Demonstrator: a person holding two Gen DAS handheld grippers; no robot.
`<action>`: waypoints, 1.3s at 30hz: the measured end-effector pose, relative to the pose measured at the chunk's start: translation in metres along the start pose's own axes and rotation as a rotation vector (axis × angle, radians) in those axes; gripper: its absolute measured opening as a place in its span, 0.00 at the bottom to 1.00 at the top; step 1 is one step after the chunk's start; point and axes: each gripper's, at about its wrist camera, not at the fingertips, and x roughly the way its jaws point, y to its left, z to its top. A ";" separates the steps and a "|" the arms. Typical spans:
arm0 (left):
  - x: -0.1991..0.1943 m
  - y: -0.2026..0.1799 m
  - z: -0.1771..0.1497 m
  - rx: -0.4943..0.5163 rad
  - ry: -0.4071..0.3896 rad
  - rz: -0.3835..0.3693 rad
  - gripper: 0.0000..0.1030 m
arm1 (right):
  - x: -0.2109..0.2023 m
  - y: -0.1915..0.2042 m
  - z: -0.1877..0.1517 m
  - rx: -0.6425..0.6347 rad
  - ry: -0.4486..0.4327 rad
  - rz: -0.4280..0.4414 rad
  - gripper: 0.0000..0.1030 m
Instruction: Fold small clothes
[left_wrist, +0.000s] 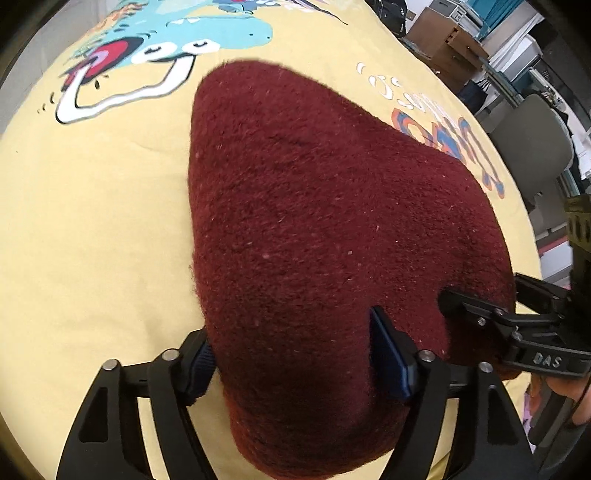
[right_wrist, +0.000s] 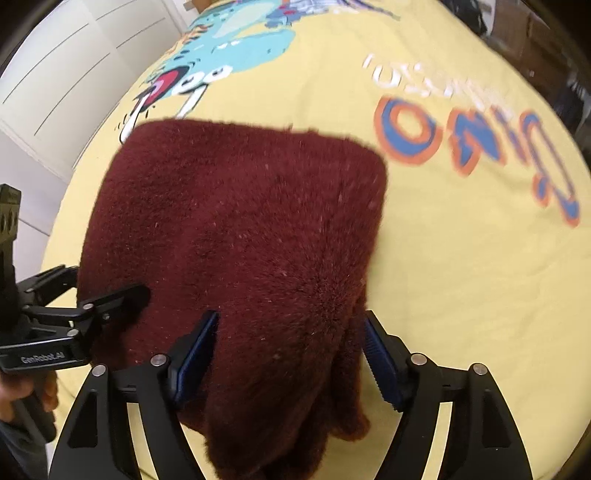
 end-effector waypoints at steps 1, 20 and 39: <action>-0.001 -0.001 0.000 0.000 -0.006 0.014 0.76 | -0.005 0.001 0.000 -0.008 -0.013 -0.015 0.78; -0.031 -0.003 -0.017 0.012 -0.096 0.156 0.99 | -0.022 -0.022 -0.040 -0.014 -0.097 -0.094 1.00; -0.005 0.009 -0.027 0.063 -0.143 0.216 0.99 | -0.016 -0.045 -0.061 0.080 -0.147 -0.059 1.00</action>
